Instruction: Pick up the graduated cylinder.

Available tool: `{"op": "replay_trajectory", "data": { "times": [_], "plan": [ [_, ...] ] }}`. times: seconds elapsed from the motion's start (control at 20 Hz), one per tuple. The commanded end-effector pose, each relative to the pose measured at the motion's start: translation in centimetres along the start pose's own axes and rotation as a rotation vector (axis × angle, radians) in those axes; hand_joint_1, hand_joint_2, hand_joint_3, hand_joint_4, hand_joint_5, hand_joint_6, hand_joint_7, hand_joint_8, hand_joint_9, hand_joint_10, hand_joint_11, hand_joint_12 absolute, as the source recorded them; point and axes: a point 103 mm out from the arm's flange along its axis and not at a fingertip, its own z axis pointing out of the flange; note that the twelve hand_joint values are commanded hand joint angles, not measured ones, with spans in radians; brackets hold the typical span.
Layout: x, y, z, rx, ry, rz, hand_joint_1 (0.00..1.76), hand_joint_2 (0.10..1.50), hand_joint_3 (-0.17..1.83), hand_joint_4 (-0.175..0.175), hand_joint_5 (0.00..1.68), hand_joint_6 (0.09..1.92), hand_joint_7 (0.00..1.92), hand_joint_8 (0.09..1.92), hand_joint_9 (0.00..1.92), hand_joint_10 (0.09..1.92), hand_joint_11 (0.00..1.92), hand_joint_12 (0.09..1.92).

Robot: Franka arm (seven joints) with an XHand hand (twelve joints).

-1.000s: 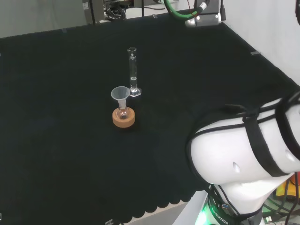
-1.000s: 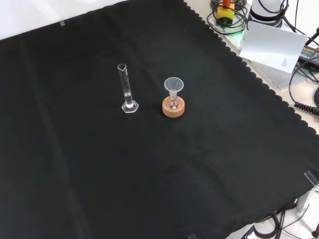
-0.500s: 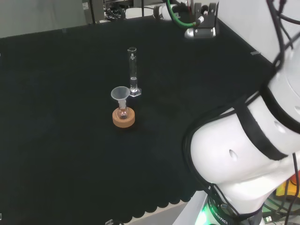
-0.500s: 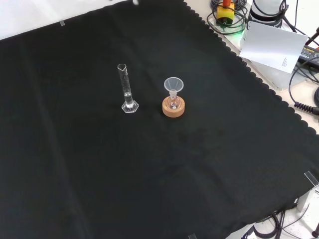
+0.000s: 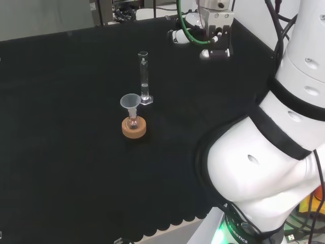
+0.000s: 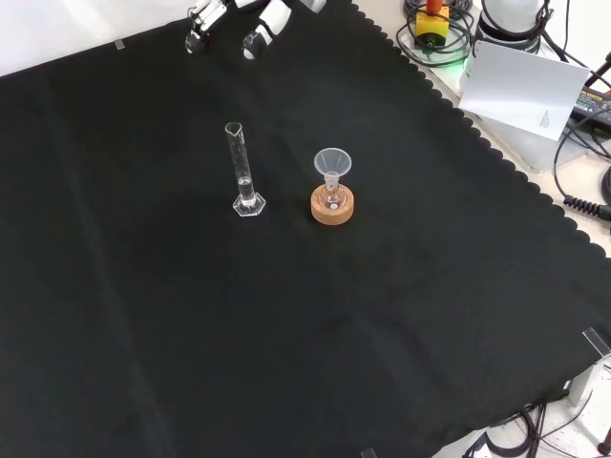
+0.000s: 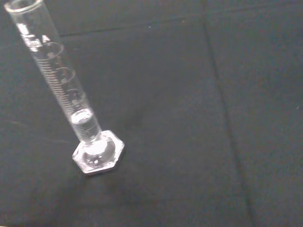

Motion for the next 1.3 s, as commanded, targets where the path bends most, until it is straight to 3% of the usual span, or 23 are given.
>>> {"op": "replay_trajectory", "data": {
  "times": [0.05,0.45,0.9,1.3],
  "plan": [
    [0.5,5.1,7.2,-0.108,0.244,-0.14,0.32,1.2,-0.05,-0.019,0.34,0.09,0.24,0.61,0.49,0.6,0.22,1.37],
    [1.0,5.9,12.1,-0.08,0.335,-0.179,0.41,1.16,-0.07,-0.019,0.34,0.09,0.28,0.63,0.52,0.61,0.24,1.37],
    [0.8,6.2,14.4,-0.071,0.381,-0.196,0.46,1.13,-0.09,-0.017,0.33,0.09,0.32,0.64,0.54,0.61,0.26,1.37],
    [0.8,6.4,16.4,-0.095,0.483,-0.277,0.67,1.06,-0.15,-0.009,0.33,0.09,0.34,0.64,0.55,0.6,0.29,1.36]
  ]
}}
